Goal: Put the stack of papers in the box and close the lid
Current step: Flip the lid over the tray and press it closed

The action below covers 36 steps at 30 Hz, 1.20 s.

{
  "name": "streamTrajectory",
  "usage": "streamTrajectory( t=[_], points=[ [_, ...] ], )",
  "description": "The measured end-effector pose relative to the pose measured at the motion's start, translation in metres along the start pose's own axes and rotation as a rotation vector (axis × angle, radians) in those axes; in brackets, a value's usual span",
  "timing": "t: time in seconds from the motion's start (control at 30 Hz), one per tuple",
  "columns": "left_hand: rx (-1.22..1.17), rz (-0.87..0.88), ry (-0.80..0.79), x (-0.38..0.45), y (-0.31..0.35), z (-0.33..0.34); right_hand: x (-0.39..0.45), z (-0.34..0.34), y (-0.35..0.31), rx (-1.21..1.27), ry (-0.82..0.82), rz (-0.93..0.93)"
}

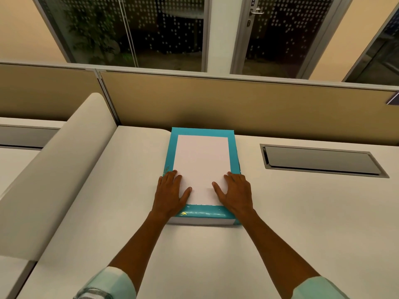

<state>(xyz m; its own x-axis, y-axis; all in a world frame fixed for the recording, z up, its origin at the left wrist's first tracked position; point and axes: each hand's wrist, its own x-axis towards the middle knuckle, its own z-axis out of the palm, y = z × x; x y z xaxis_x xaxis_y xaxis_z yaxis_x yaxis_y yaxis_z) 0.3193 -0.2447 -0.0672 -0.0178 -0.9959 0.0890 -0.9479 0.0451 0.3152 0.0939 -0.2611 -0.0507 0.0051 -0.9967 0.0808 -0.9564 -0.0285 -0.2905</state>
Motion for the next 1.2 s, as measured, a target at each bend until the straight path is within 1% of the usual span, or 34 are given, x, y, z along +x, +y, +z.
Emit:
streamTrajectory(
  t=[0.07,0.13,0.2,0.33,0.4,0.47,0.67,0.83,0.97,1.1,1.2],
  points=[
    [-0.033,0.022,0.038,0.009,-0.001,-0.004,0.013,-0.003,0.002,0.001,0.092,-0.033],
    [-0.025,0.055,0.029,0.018,-0.003,-0.006,0.028,-0.003,0.006,0.065,0.121,-0.039],
    [-0.014,0.056,-0.023,0.029,-0.008,-0.005,0.041,0.000,0.010,0.103,0.094,-0.020],
    [0.004,0.064,-0.119,0.055,-0.017,0.000,0.066,0.008,0.011,-0.023,-0.053,-0.013],
    [0.022,0.058,-0.147,0.069,-0.018,0.001,0.078,0.013,0.012,-0.067,-0.134,-0.020],
    [0.036,0.046,-0.161,0.082,-0.017,0.002,0.086,0.017,0.012,-0.079,-0.177,-0.024],
    [0.079,0.026,-0.203,0.116,-0.014,0.002,0.110,0.023,0.012,-0.055,-0.172,-0.044],
    [0.055,0.017,-0.175,0.120,-0.014,0.008,0.114,0.026,0.011,-0.027,-0.157,-0.029],
    [0.090,-0.003,-0.215,0.122,-0.011,0.005,0.115,0.022,0.009,-0.059,-0.206,-0.023],
    [0.170,-0.015,-0.289,0.123,-0.008,-0.004,0.118,0.012,0.008,-0.129,-0.266,-0.026],
    [0.137,-0.017,-0.215,0.112,-0.002,-0.011,0.111,0.000,0.007,-0.148,-0.187,-0.038]
  ],
)
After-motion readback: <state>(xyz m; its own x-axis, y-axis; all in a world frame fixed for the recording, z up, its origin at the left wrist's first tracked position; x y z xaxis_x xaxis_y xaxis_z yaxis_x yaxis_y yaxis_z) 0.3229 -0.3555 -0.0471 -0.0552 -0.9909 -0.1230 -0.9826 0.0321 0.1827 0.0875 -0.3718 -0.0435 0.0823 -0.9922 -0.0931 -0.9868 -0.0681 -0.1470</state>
